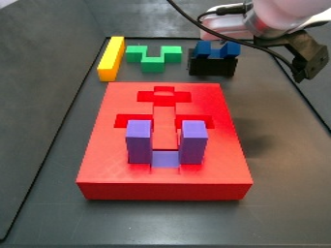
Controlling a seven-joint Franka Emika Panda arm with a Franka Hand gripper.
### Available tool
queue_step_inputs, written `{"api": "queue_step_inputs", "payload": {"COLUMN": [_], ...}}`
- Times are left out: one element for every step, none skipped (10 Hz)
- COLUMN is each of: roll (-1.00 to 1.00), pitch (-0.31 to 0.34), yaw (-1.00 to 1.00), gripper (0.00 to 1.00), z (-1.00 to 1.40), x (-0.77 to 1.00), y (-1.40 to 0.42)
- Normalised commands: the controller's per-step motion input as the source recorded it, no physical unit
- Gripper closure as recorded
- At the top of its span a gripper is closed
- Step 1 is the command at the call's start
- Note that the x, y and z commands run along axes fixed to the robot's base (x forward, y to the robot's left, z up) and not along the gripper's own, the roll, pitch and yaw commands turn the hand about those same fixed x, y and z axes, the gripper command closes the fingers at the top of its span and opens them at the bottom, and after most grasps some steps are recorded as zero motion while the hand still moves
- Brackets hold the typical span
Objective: Pick up the blue object. Move up. Place the blue object on the fixture. Regrasp the blue object. Move to above the board. Insert the blue object.
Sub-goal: Regrasp the blue object.
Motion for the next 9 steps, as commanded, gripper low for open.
{"api": "queue_step_inputs", "payload": {"roll": [0.00,0.20,0.12,0.12,0.08,0.00,0.00,0.00,0.00], "pitch": [0.211,0.251,0.254,0.274,0.289,0.280,0.251,0.197,0.100], "yaw": [-0.05,-0.11,-0.11,-0.10,-0.09,-0.09,-0.07,-0.04,0.00], "gripper": [0.00,0.00,0.00,0.00,0.00,0.00,0.00,0.00,0.00], "z": [-0.17,-0.40,-0.41,-0.39,-0.35,-0.26,-0.19,-0.17,-0.12], "x": [0.32,0.36,0.33,0.37,0.39,0.35,0.29,0.24,0.14], "y": [0.01,0.00,0.05,0.05,0.09,0.16,0.23,0.19,0.10]}}
